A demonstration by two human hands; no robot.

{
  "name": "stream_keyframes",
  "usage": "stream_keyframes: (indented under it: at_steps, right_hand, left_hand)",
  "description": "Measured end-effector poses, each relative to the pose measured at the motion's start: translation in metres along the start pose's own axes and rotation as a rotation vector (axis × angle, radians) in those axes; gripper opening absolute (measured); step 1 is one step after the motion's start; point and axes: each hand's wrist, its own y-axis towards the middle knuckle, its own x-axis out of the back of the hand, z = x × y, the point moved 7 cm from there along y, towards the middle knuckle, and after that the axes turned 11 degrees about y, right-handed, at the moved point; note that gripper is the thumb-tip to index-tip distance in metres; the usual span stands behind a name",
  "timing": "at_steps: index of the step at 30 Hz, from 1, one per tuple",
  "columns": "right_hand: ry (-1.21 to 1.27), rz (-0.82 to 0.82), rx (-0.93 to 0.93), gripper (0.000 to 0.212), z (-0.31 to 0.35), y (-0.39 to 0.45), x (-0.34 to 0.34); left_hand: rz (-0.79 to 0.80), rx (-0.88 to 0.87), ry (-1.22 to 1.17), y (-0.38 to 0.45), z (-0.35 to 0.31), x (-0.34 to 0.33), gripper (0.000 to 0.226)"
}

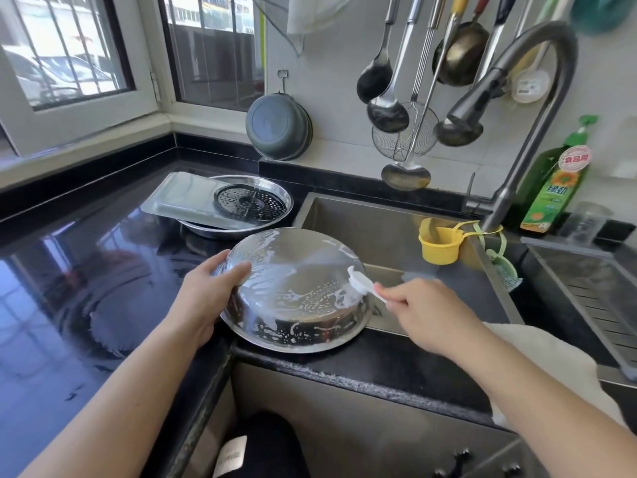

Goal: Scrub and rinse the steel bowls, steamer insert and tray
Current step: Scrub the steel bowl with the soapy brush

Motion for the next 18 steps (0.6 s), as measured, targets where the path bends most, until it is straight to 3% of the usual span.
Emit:
stream_keyframes:
  at_steps: [11,14,18]
  right_hand:
    - [-0.085,0.009,0.007,0.041,0.001,0.057,0.016]
    - [0.004,-0.010,0.008,0.041,-0.004,0.023,0.008]
    - [0.299,-0.045,-0.056,0.041,-0.018,-0.035,-0.015]
  left_hand:
    - [0.000,0.006,-0.006,-0.004,-0.002,-0.001,0.056]
    - [-0.032,-0.001,-0.022,-0.006,-0.003,0.000,0.062]
    - [-0.053,-0.004,-0.045,-0.009,-0.008,-0.003,0.063]
